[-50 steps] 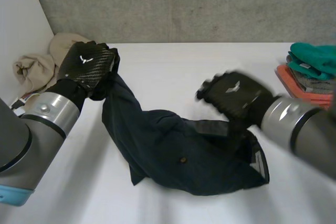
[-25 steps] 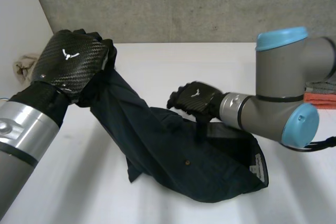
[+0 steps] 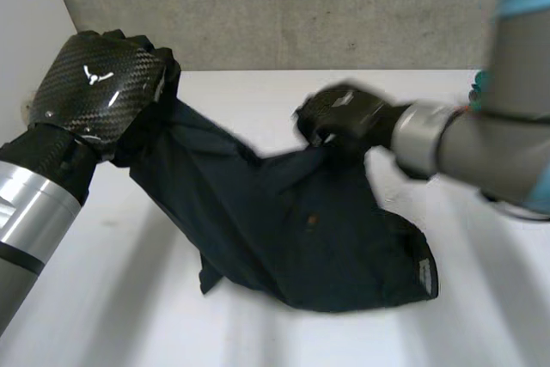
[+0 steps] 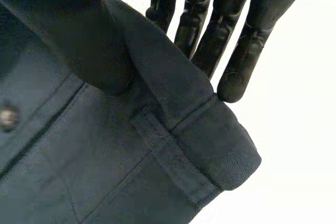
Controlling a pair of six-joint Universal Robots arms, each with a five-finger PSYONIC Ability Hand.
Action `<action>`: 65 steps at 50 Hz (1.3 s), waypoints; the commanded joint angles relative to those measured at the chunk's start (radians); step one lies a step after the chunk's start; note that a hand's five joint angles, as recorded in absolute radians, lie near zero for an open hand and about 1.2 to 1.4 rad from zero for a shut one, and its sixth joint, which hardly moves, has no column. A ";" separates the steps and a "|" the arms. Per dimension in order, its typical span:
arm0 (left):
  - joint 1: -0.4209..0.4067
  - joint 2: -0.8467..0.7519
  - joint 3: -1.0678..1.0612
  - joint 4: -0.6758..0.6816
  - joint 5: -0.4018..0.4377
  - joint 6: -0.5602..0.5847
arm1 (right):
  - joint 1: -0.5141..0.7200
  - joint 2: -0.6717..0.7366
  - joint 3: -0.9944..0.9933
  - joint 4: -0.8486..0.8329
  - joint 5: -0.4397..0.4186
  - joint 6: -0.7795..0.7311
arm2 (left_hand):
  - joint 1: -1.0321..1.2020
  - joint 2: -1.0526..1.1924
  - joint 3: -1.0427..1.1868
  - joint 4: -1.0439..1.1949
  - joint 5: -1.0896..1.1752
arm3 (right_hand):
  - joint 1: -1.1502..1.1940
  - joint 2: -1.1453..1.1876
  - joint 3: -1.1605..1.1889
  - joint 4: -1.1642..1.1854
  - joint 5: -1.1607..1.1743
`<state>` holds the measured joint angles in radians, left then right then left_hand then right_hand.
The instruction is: Fold the laundry.
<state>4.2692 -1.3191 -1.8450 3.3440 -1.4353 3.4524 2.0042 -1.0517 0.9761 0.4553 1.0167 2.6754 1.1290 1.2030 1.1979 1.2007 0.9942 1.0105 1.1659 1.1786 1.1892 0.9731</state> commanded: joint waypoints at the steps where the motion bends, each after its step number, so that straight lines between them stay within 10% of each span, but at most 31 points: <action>1: 0.012 -0.032 0.013 0.002 0.001 0.010 | -0.151 -0.341 0.156 0.094 0.006 -0.052 | 0.267 0.193 0.198 0.196 0.228 | 0.386 0.230 0.218 0.207 0.249; 9: 0.000 -0.227 0.026 0.006 0.006 0.011 | -0.162 -0.442 0.367 0.112 0.068 -0.169 | 0.267 0.193 0.198 0.196 0.228 | 0.386 0.230 0.218 0.207 0.249; 20: -0.003 -0.567 0.312 0.190 -0.001 0.037 | -0.016 -0.134 0.262 -0.156 0.454 -0.178 | 0.267 0.193 0.198 0.196 0.228 | 0.386 0.230 0.218 0.207 0.249; 34: -0.038 -0.755 0.935 0.485 -0.071 0.163 | 0.045 -0.037 -0.103 -0.869 0.640 -0.124 | 0.267 0.193 0.198 0.196 0.228 | 0.386 0.230 0.218 0.207 0.249; 65: -0.095 -0.471 -0.123 0.375 -0.047 0.151 | 0.019 -0.116 0.685 -0.622 0.427 -0.063 | 0.267 0.193 0.198 0.196 0.228 | 0.386 0.230 0.218 0.207 0.249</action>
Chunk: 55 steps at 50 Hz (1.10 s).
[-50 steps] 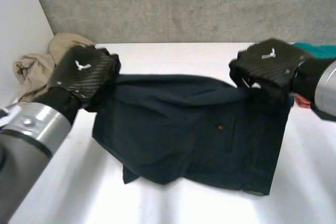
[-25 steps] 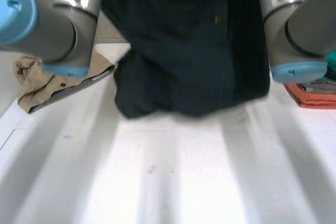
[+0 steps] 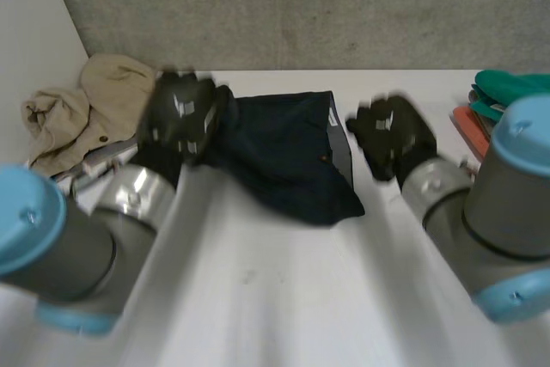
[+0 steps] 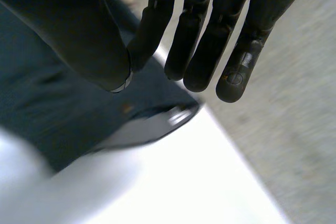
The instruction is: Fold the laundry.
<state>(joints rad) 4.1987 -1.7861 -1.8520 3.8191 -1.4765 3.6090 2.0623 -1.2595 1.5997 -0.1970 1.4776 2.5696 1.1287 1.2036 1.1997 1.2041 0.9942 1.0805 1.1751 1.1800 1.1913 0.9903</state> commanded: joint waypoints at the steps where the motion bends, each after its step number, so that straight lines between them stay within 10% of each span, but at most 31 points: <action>1: -0.028 -0.004 -0.115 -0.116 -0.007 -0.006 | -0.041 0.097 0.060 0.030 -0.034 0.061 | 0.268 0.193 0.197 0.192 0.228 | 0.316 0.221 0.216 0.205 0.231; 15: -0.026 0.053 -0.017 -0.193 -0.008 -0.010 | -0.128 0.081 0.074 0.030 -0.042 0.449 | 0.268 0.193 0.197 0.192 0.228 | -0.906 -1.001 -1.005 -1.017 -0.990; 37: -0.035 0.065 0.203 -0.248 -0.011 -0.064 | 0.078 0.396 -0.213 -0.048 0.044 0.494 | 0.268 0.193 0.197 0.192 0.228 | -0.869 -0.964 -0.969 -0.980 -0.954; 45: -0.032 0.068 0.208 -0.274 -0.011 -0.116 | 0.081 0.515 -0.354 -0.073 0.128 0.482 | 0.268 0.193 0.197 0.192 0.228 | -0.324 -0.419 -0.424 -0.435 -0.409; 47: -0.028 0.074 0.204 -0.276 -0.011 -0.133 | 0.081 0.535 -0.371 -0.090 0.133 0.471 | 0.268 0.193 0.197 0.192 0.228 | 0.313 0.218 0.214 0.202 0.229; 55: 0.017 0.109 0.143 -0.305 -0.008 -0.136 | 0.059 0.376 -0.301 -0.125 0.119 0.469 | 0.268 0.193 0.197 0.192 0.228 | 0.316 0.221 0.216 0.205 0.231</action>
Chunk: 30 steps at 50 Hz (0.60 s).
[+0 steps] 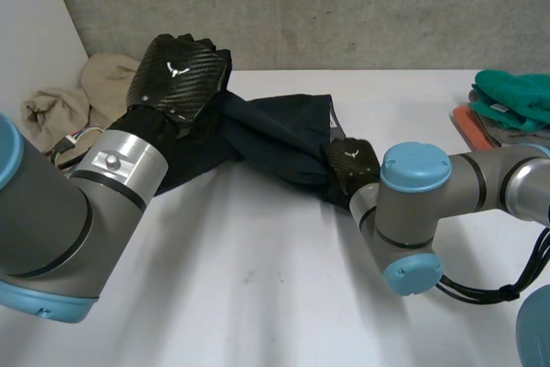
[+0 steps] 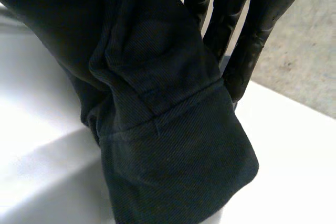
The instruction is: Fold the laundry.
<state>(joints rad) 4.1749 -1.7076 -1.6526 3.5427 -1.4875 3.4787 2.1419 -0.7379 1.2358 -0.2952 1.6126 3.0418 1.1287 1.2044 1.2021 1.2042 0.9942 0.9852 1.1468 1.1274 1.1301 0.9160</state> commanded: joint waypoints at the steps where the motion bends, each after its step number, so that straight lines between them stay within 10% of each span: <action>1: 0.047 0.037 -0.067 -0.037 0.004 -0.006 | -0.023 -0.175 0.079 -0.024 -0.020 -0.005 | 0.268 0.192 0.194 0.192 0.228 | 0.411 0.249 0.269 0.266 0.306; 16: 0.054 0.080 -0.272 -0.326 0.013 -0.001 | -0.142 -0.540 0.347 0.485 -0.123 -0.701 | 0.268 0.192 0.194 0.192 0.228 | 0.411 0.249 0.269 0.266 0.306; 30: 0.013 0.098 -0.363 -0.504 0.016 0.000 | -0.142 -0.673 0.573 0.562 -0.063 -0.762 | 0.268 0.192 0.194 0.192 0.228 | 0.411 0.249 0.269 0.266 0.306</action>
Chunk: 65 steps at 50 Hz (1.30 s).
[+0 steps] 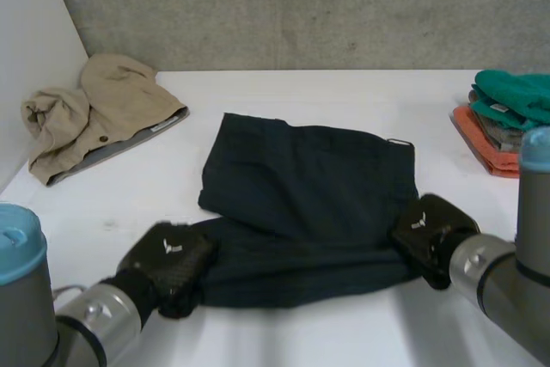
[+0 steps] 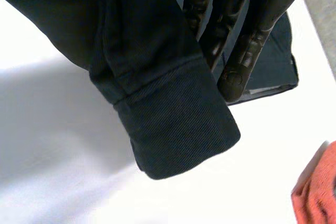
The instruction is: Fold the laundry.
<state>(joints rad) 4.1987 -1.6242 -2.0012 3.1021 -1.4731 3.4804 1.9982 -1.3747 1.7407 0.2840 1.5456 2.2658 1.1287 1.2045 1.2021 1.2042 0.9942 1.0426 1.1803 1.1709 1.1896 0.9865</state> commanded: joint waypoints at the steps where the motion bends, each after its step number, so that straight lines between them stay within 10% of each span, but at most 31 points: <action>1: -0.014 0.015 -0.013 -0.063 0.004 -0.001 | 0.002 -0.037 0.071 -0.020 0.004 0.017 | 0.268 0.192 0.194 0.192 0.228 | 0.354 0.216 0.225 0.207 0.235; 7: -0.029 0.013 0.008 -0.059 -0.007 -0.001 | 0.001 -0.032 0.083 -0.097 -0.025 0.037 | 0.239 0.163 0.165 0.163 0.199 | 0.354 0.216 0.225 0.207 0.235; 12: -0.025 0.013 0.045 -0.045 -0.009 0.000 | -0.001 -0.033 0.094 -0.141 -0.036 0.075 | -0.374 -0.450 -0.448 -0.450 -0.414 | 0.354 0.216 0.225 0.207 0.235; 22: -0.015 -0.020 0.044 -0.030 -0.009 0.000 | -0.007 -0.035 0.102 -0.134 -0.035 0.077 | -0.354 -0.430 -0.428 -0.430 -0.394 | -0.200 -0.338 -0.328 -0.347 -0.319; 26: -0.028 -0.052 0.042 -0.030 -0.012 -0.001 | -0.007 -0.035 0.105 -0.126 -0.038 0.069 | -0.378 -0.454 -0.451 -0.453 -0.418 | 0.352 0.214 0.224 0.205 0.234; 48: -0.129 0.165 -0.014 -0.039 -0.052 -0.046 | -0.006 0.109 0.007 -0.198 -0.021 0.135 | -0.460 -0.536 -0.534 -0.536 -0.500 | 0.354 0.216 0.225 0.207 0.235; 65: -0.137 -0.081 -0.015 0.067 -0.115 -0.057 | -0.013 0.114 0.003 -0.206 -0.024 0.195 | -0.472 -0.548 -0.545 -0.547 -0.512 | 0.354 0.216 0.225 0.207 0.235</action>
<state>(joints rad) 4.0515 -1.6141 -2.0270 3.0839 -1.5612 3.4217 1.9851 -1.2603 1.7396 0.0784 1.5231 2.4341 0.6123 0.6036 0.6110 0.6038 0.4226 1.0530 1.1802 1.1714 1.1889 0.9775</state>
